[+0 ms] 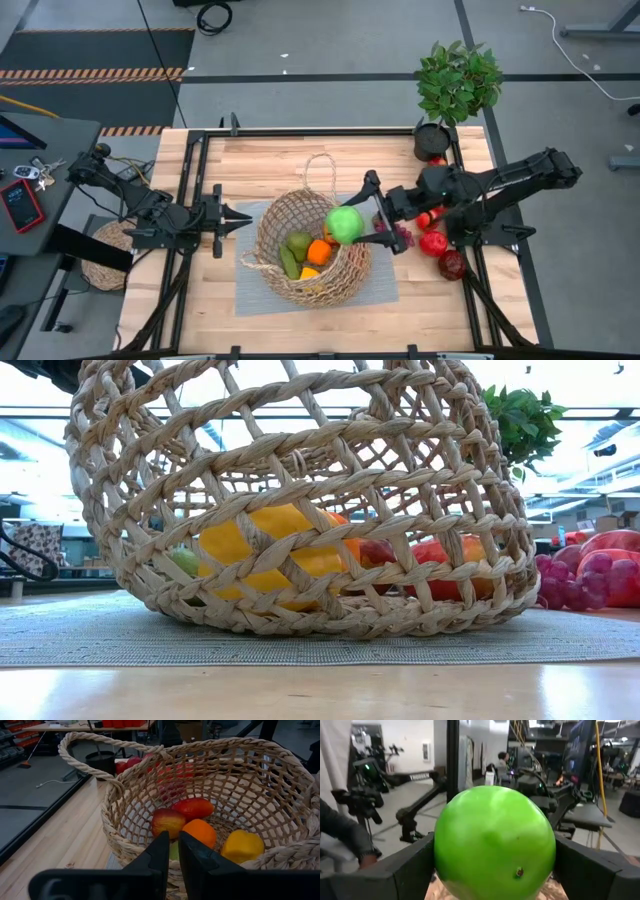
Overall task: Build produce basket
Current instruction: Put the green apple into the basket
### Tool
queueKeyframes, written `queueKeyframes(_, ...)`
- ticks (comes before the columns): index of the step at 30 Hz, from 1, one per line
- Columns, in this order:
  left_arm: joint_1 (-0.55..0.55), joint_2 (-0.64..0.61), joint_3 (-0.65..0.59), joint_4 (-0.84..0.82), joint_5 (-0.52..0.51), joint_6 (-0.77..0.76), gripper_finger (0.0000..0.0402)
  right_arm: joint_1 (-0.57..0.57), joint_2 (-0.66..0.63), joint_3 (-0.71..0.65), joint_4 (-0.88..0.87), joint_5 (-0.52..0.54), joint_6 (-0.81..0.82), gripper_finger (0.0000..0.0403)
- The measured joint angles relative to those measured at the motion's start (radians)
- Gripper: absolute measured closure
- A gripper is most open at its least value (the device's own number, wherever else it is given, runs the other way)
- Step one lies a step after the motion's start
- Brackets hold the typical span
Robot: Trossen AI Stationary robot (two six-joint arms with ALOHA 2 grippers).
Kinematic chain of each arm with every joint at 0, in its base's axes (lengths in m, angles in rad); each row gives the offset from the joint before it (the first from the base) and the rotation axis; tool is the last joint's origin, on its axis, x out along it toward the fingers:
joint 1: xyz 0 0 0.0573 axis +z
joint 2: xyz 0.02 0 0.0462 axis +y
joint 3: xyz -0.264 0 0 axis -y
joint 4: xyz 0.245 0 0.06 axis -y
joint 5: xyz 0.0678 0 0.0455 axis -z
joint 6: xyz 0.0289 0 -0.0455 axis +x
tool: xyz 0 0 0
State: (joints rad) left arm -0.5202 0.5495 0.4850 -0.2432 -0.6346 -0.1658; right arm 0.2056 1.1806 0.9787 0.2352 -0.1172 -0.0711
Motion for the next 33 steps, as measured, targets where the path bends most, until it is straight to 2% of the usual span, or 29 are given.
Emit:
queueKeyframes(7, 0.0, 0.0, 0.0, 0.0, 0.0, 0.0, 0.0353, 0.0, 0.141, 0.115, -0.166, 0.068, -0.012, 0.0041)
queueKeyframes(18, 0.0, 0.0, 0.0, 0.0, 0.0, 0.0, 0.0353, -0.021, 0.488, 0.561, -0.643, 0.096, -0.086, 0.0041)
queueKeyframes(26, 0.0, 0.0, 0.0, 0.0, 0.0, 0.0, 0.0353, -0.102, 0.721, 0.923, -0.997, 0.062, -0.079, 0.0041)
queueKeyframes(33, 0.0, 0.0, 0.0, 0.0, 0.0, 0.0, 0.0353, -0.151, 0.922, 1.168, -1.247, -0.06, -0.033, 0.0041)
